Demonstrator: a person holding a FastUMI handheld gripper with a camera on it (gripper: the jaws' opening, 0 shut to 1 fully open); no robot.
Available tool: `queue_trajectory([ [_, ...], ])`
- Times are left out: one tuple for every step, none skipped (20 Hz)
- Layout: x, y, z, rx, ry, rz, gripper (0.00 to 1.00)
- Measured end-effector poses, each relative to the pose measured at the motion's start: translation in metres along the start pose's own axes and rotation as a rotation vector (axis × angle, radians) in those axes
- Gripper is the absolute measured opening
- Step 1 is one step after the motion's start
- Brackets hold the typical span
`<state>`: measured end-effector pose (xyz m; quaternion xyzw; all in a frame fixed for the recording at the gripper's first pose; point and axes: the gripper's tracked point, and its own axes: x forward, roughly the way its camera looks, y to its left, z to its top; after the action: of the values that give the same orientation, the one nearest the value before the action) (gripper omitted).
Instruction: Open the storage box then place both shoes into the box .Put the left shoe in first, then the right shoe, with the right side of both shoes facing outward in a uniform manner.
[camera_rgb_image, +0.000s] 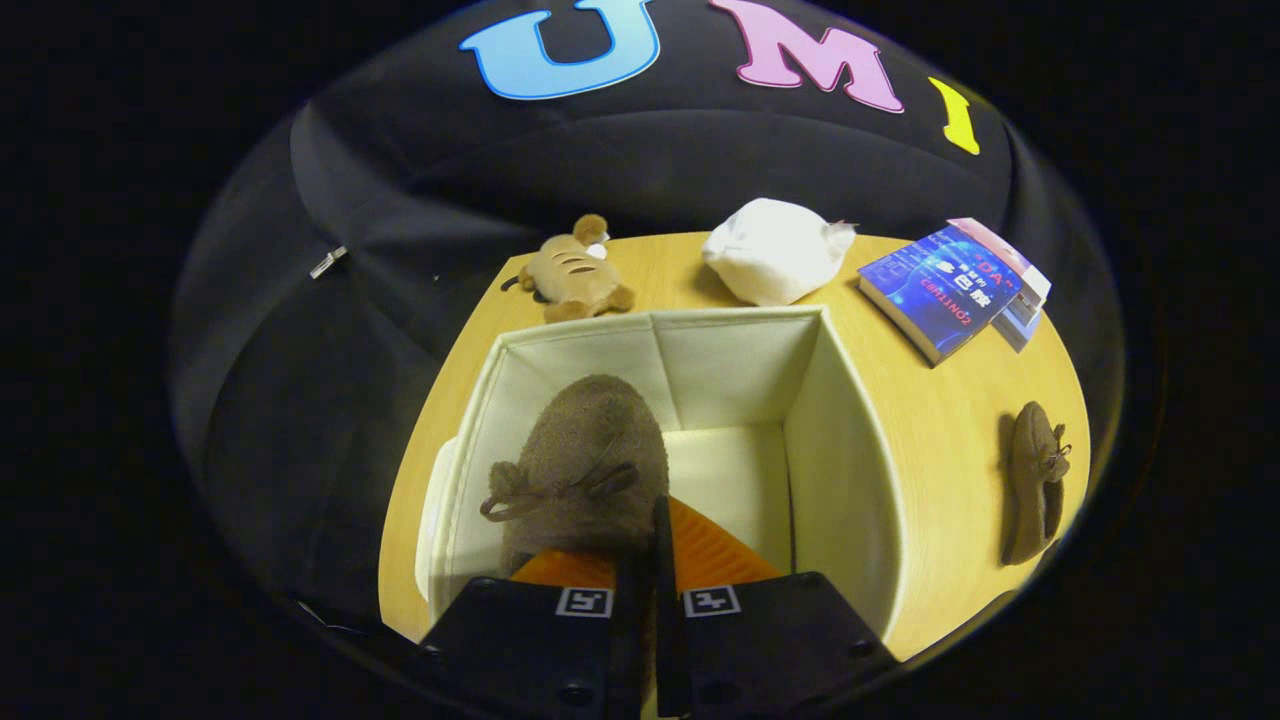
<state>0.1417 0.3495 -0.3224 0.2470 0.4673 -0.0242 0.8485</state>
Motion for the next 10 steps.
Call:
queue_trajectory([
  [0.001, 0.003, -0.001, -0.004, 0.010, 0.021, 0.22],
  [0.001, 0.006, -0.006, -0.009, 0.027, 0.033, 0.29],
  [0.001, 0.007, -0.013, -0.013, 0.059, 0.043, 0.37],
  [0.001, 0.009, -0.016, -0.006, 0.069, 0.050, 0.37],
  [0.001, 0.010, -0.016, 0.001, 0.075, 0.050, 0.44],
  [0.002, 0.011, -0.017, 0.001, 0.085, 0.059, 0.51],
  [0.004, 0.011, -0.017, 0.000, 0.089, 0.069, 0.59],
  [0.003, 0.010, -0.017, -0.005, 0.093, 0.071, 0.61],
  [0.002, 0.007, -0.017, -0.012, 0.092, 0.067, 0.72],
  [0.001, 0.006, -0.018, -0.016, 0.093, 0.067, 0.77],
])
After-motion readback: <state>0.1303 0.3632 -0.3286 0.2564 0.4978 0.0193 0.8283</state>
